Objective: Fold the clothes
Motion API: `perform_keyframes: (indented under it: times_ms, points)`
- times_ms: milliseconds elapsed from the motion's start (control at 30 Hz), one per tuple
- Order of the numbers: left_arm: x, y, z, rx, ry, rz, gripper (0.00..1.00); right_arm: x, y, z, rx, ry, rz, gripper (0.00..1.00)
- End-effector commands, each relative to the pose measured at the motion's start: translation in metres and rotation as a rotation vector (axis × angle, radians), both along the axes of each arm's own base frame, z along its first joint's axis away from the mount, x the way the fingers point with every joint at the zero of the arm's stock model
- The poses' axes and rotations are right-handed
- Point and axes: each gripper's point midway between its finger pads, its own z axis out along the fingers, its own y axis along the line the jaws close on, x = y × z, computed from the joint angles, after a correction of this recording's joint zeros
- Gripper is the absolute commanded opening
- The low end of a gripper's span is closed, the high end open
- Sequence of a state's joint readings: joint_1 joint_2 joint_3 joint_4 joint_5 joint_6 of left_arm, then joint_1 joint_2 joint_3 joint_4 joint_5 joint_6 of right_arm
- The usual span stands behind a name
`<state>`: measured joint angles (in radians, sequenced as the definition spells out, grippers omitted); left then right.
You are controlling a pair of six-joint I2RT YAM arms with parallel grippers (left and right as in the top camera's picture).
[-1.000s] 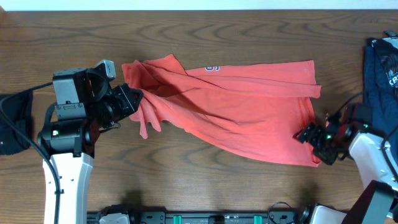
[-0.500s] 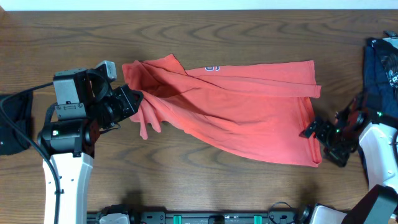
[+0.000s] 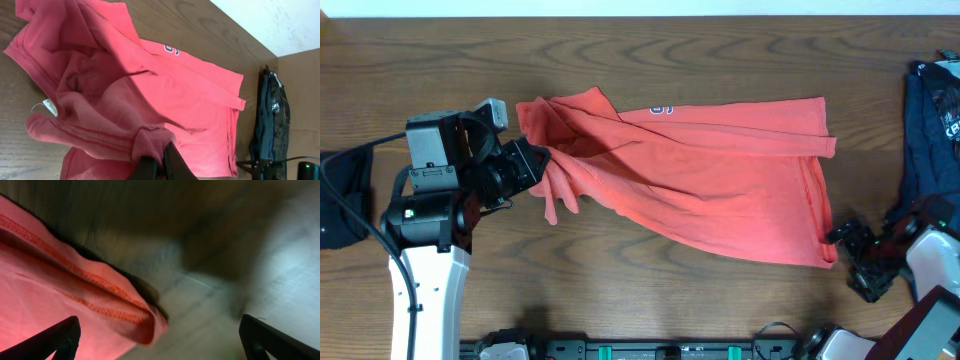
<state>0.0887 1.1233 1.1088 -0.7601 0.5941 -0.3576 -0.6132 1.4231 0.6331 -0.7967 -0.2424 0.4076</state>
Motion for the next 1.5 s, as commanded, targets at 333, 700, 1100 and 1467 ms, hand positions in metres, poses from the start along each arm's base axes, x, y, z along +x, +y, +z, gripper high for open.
perform_keyframes:
  times_ms: [333, 700, 1100, 1467]
  points:
    - [0.003, 0.002, 0.008, 0.026, -0.032, -0.009, 0.06, 0.021, 0.024, -0.013, 0.053, -0.154, 0.105, 0.99]
    - [0.003, 0.002, 0.008, 0.025, -0.032, -0.009, 0.06, 0.005, 0.077, -0.024, 0.143, -0.108, 0.258, 0.99]
    - [0.001, 0.002, 0.007, 0.025, -0.025, -0.009, 0.06, 0.007, 0.067, -0.025, 0.108, -0.088, 0.205, 0.85]
    - [0.001, 0.002, 0.007, 0.024, -0.021, -0.009, 0.06, 0.023, 0.018, 0.005, 0.047, -0.101, 0.104, 0.87]
